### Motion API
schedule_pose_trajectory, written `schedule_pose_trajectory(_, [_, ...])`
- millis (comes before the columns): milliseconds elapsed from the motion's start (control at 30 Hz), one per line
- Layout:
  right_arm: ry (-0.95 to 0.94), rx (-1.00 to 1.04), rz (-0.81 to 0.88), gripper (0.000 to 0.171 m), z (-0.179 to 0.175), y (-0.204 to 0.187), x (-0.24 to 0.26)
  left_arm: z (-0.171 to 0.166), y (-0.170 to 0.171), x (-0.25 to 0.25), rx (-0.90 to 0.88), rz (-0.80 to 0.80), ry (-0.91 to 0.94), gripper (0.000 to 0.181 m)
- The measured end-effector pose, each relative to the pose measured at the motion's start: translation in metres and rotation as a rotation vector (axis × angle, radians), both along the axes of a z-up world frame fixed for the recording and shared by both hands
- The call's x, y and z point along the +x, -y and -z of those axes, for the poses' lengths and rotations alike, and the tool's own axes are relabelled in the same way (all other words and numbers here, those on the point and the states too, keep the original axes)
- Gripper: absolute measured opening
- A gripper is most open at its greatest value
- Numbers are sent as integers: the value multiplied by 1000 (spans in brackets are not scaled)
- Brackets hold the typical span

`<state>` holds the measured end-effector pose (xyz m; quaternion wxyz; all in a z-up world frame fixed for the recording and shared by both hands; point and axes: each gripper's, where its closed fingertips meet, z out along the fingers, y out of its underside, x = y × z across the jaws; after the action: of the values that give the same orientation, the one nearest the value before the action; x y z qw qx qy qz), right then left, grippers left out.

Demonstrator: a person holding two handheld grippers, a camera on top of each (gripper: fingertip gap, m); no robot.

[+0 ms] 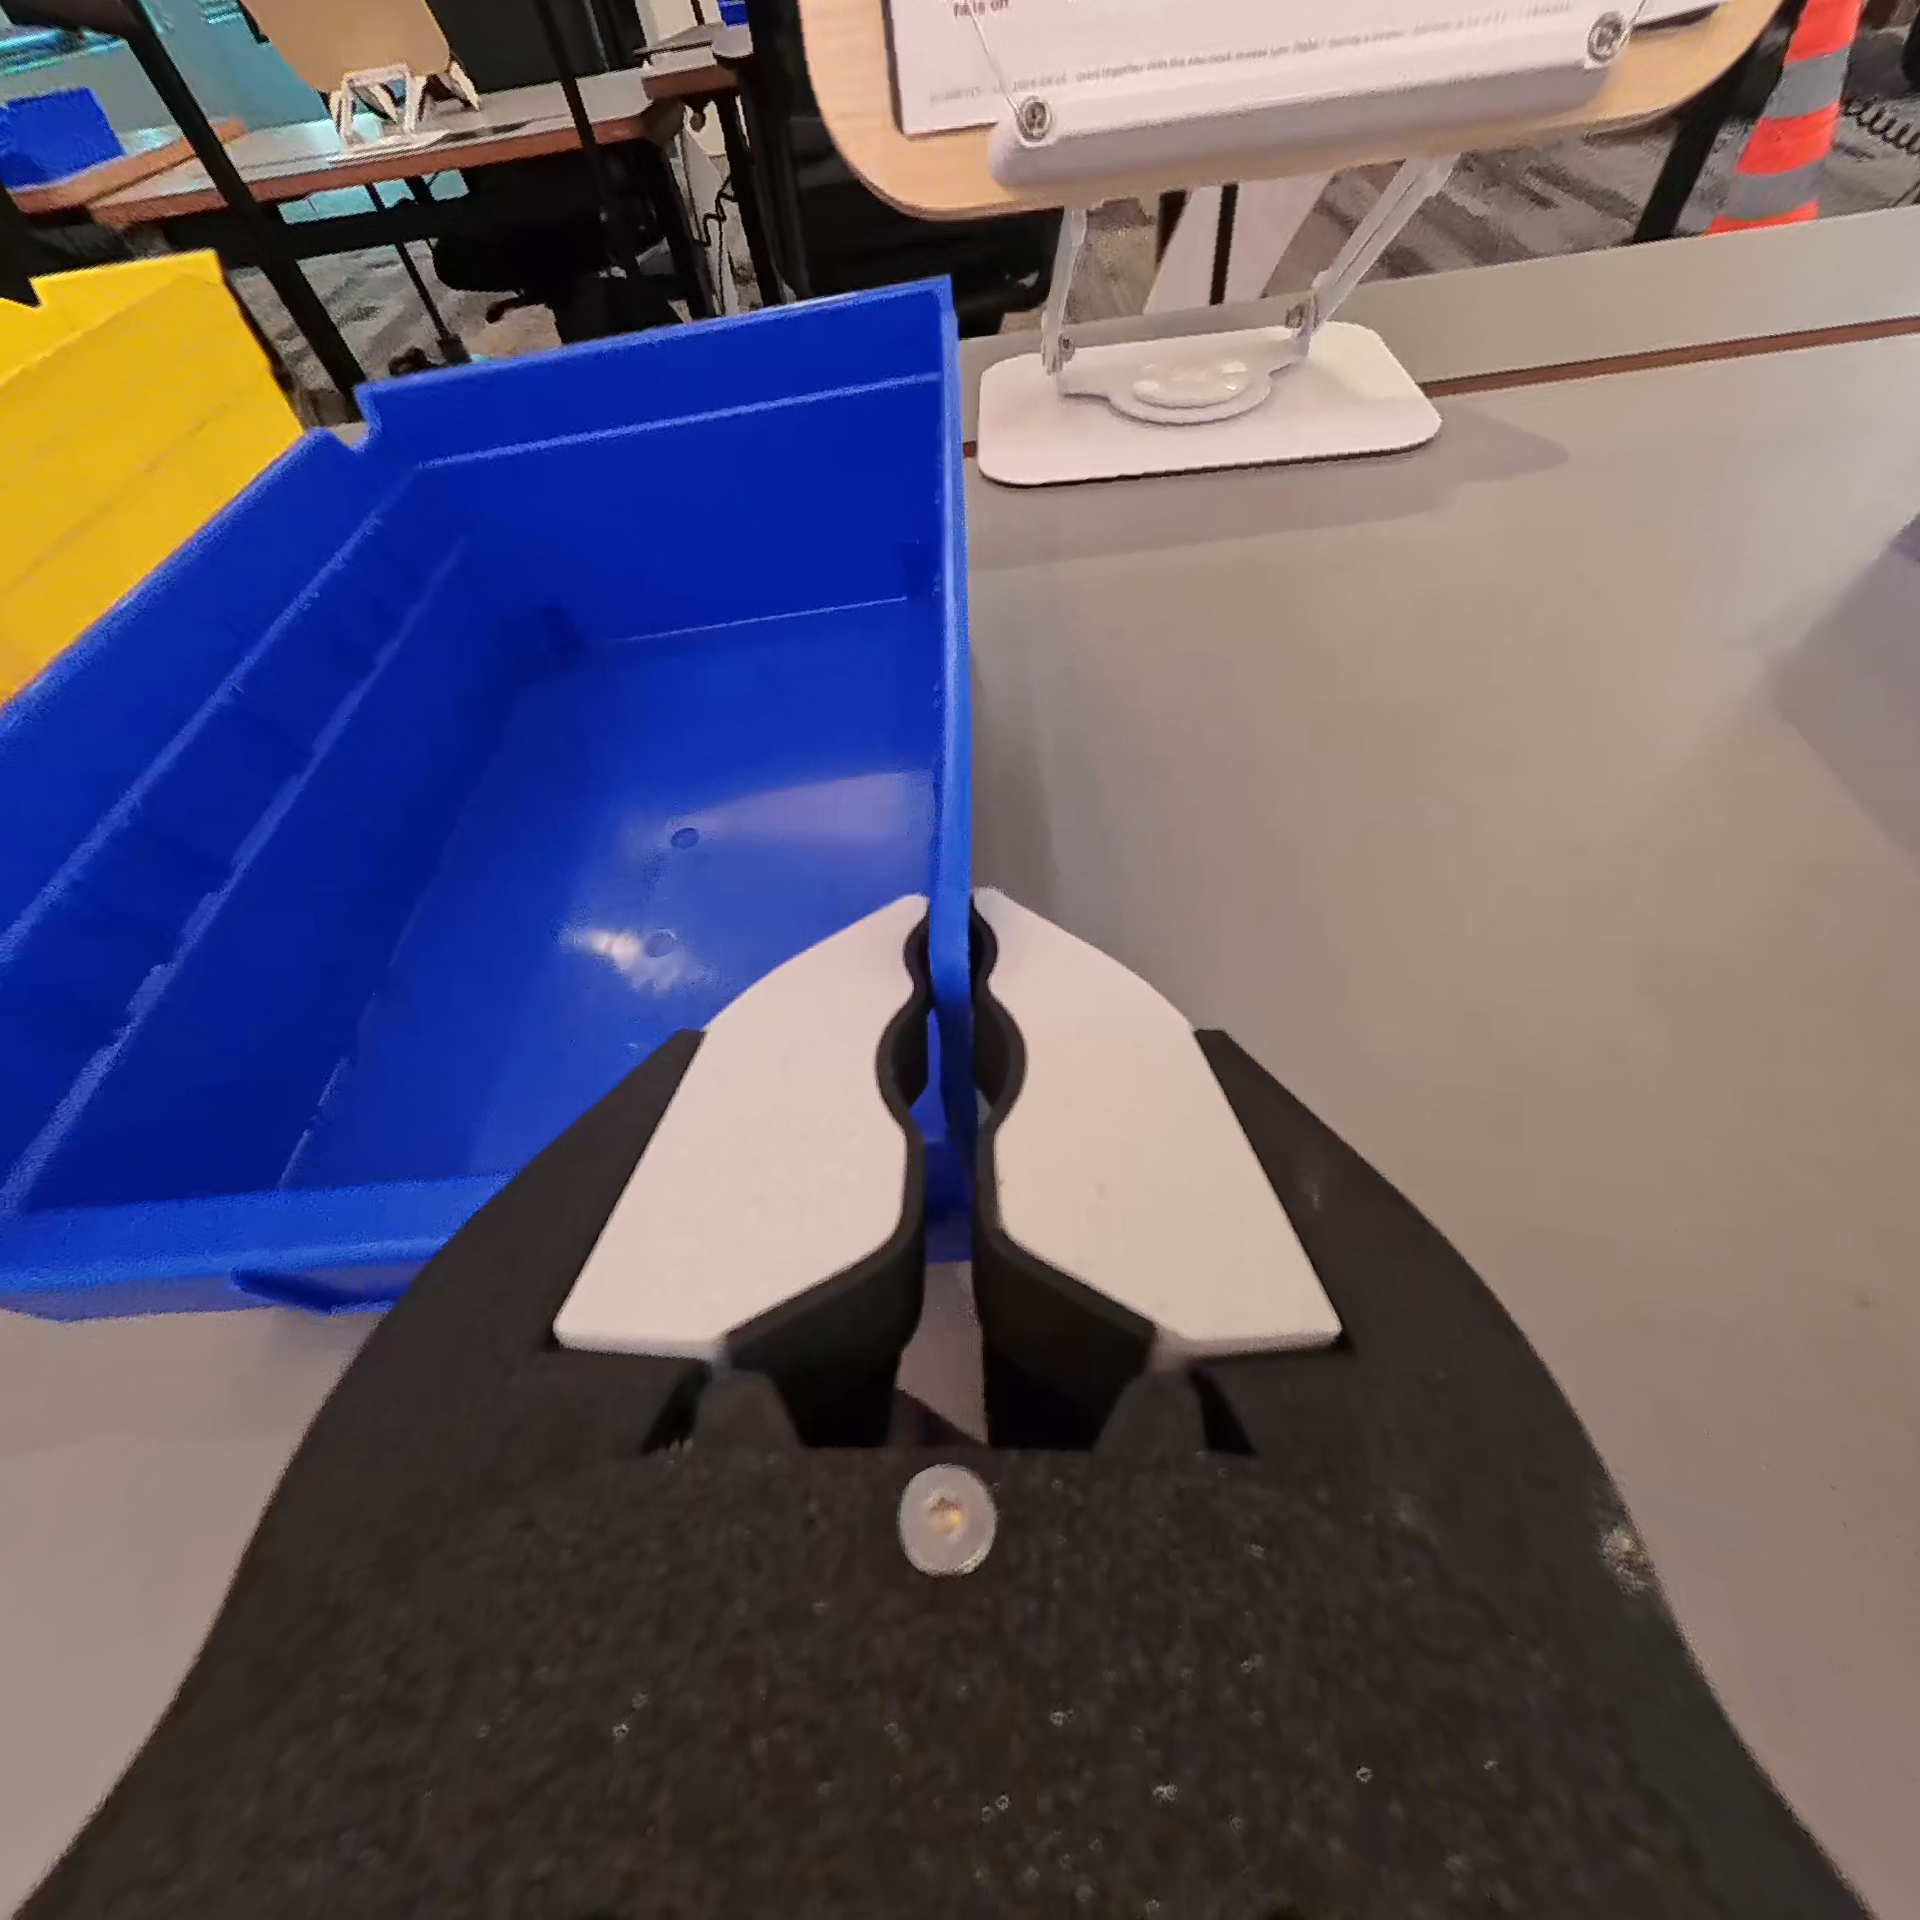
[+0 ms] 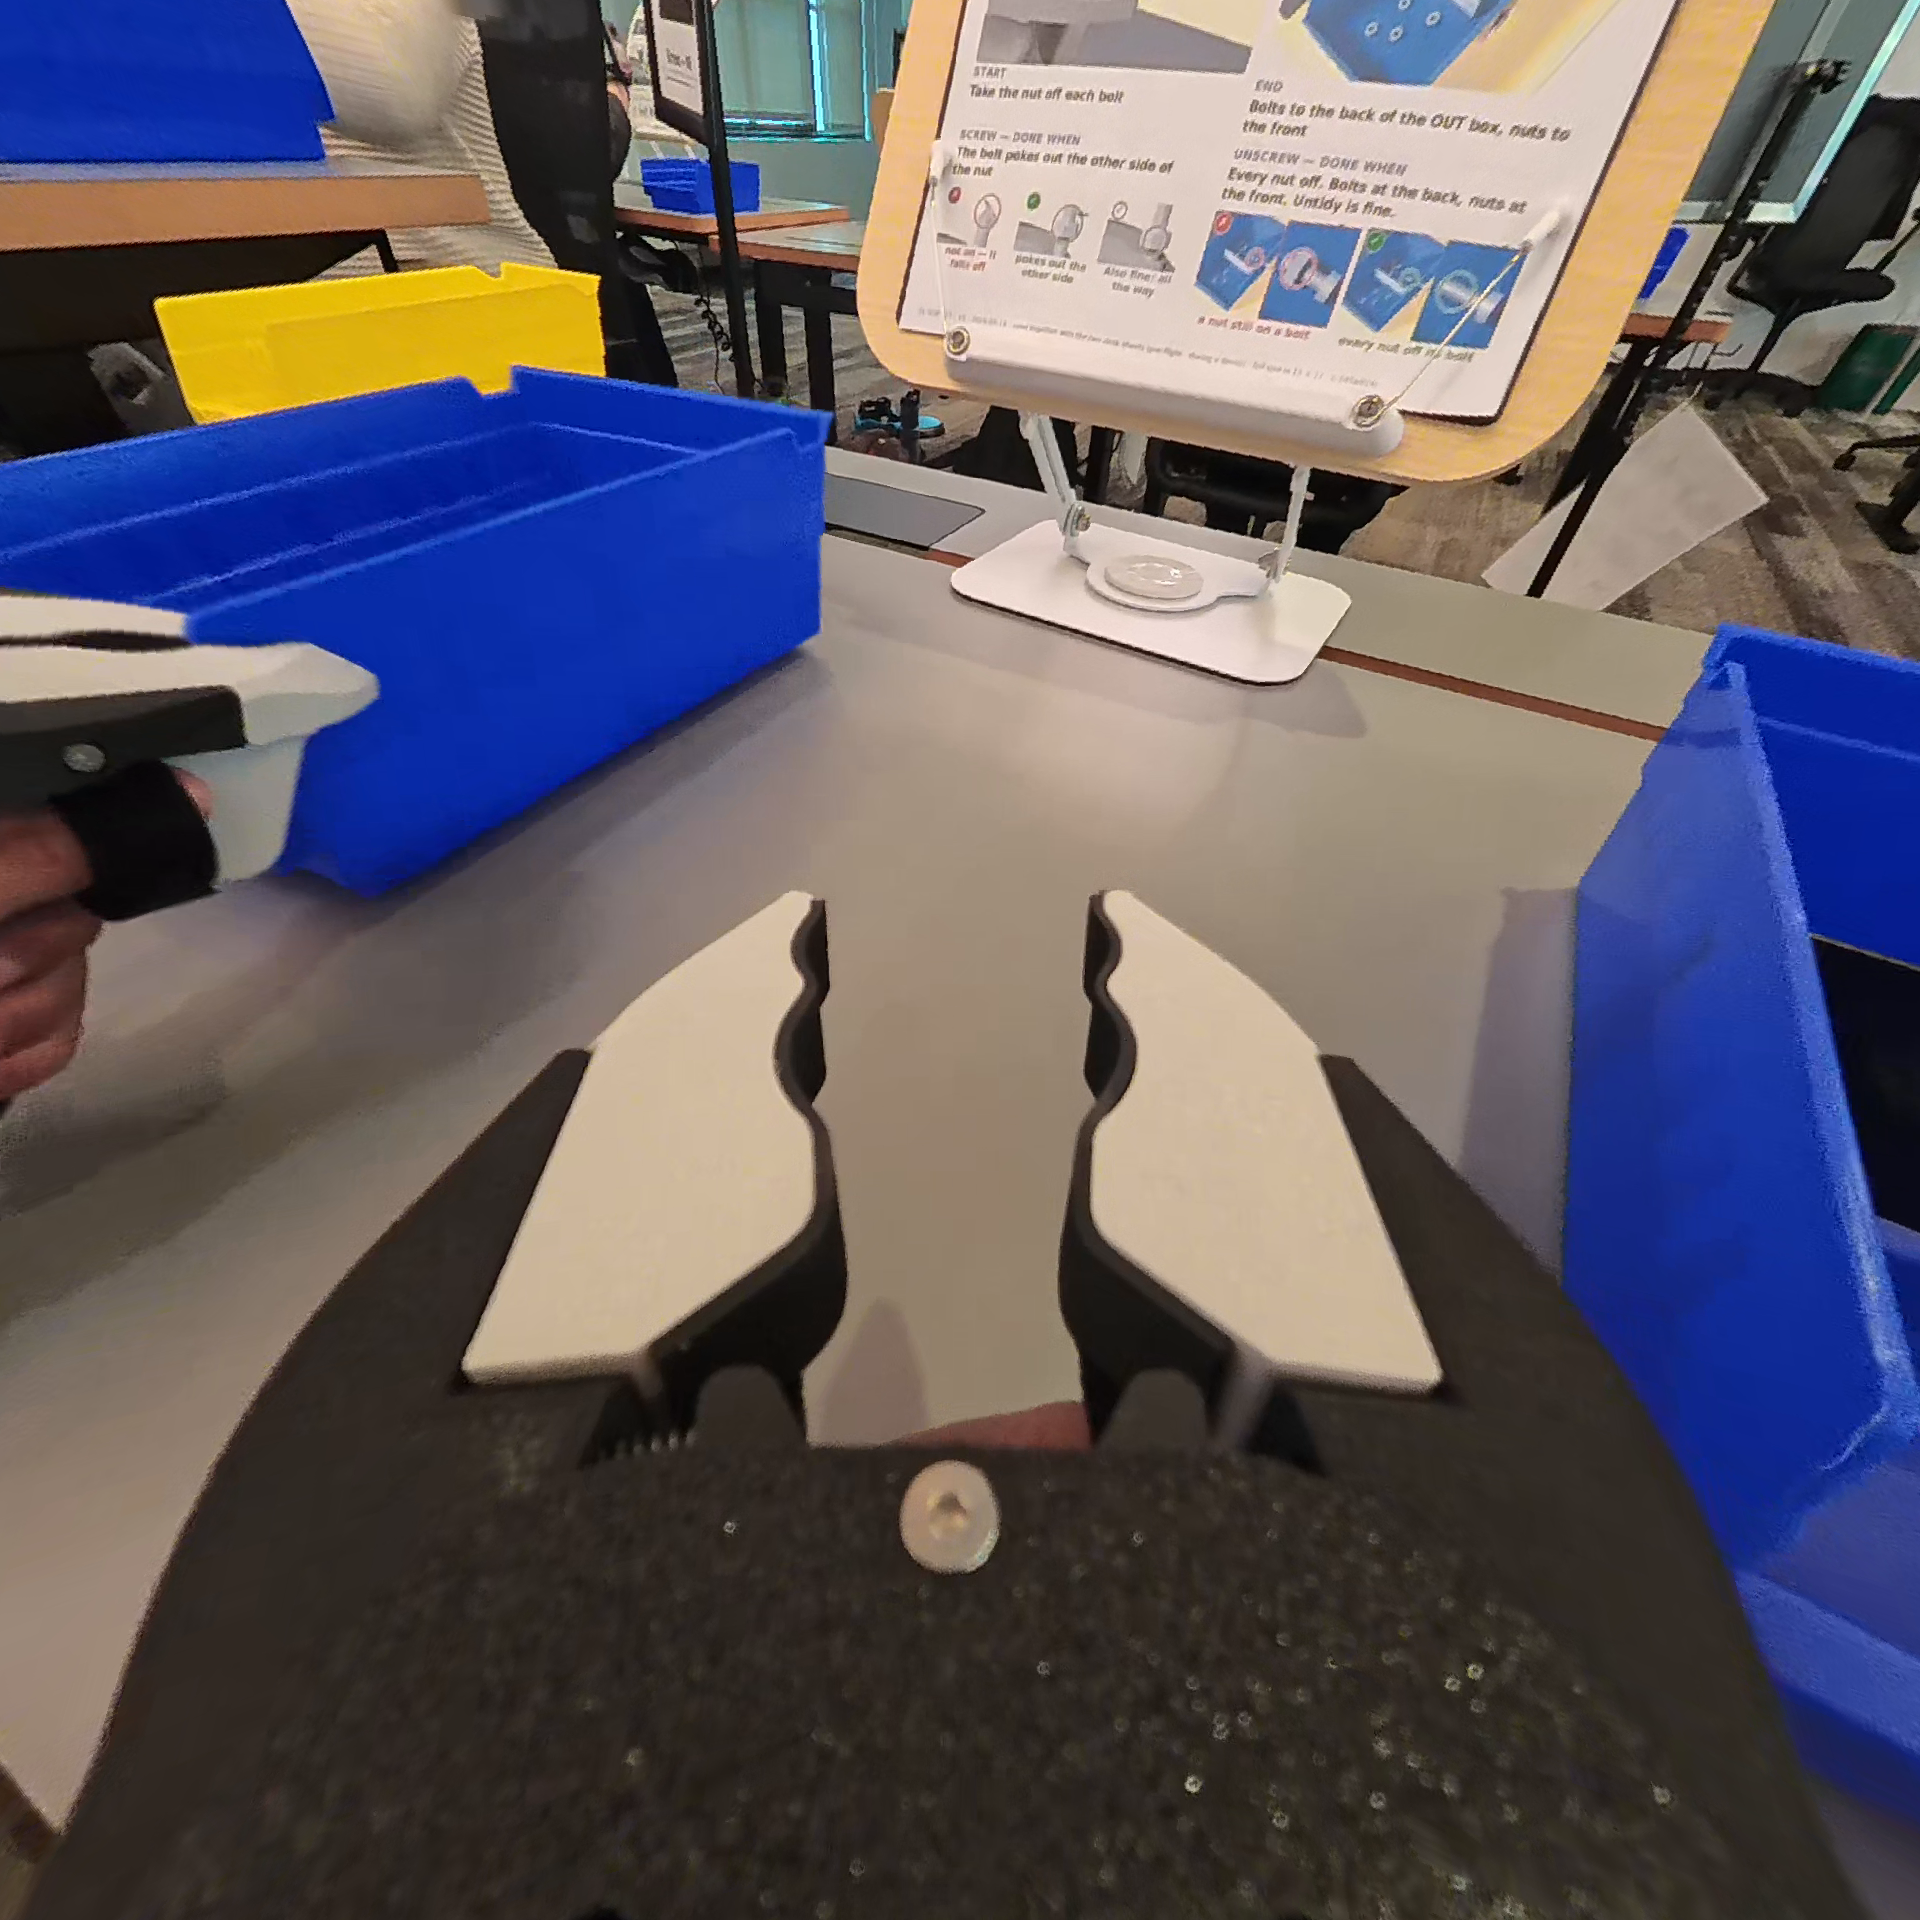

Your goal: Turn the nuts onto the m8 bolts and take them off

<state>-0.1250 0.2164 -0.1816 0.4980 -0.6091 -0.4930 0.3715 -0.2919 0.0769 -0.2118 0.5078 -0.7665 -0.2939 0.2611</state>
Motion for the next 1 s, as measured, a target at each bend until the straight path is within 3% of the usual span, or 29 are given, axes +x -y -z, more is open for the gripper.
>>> schedule_pose_trajectory(200, [3, -18, -9, 47, 3, -1, 1, 8, -7, 5, 22, 6, 4, 7])
schedule_pose_trajectory(367, [10, -22, 3, 47, 4, -5, 4, 5, -10, 21, 46, 111, 45, 46])
schedule_pose_trajectory(433, [6, -12, 15, 48, 1, -8, 6, 1, -5, 32, 64, 156, 78, 53])
schedule_pose_trajectory(700, [15, -29, 14, 55, 2, 1, 0, -45, 69, -9, 98, 135, 23, 58])
schedule_pose_trajectory(800, [21, -54, -50, 56, 3, 31, -17, -53, 106, -49, 84, 41, 2, 56])
schedule_pose_trajectory(1000, [85, -33, -186, 63, 14, 115, -83, -23, 161, -108, 28, -118, 58, 57])
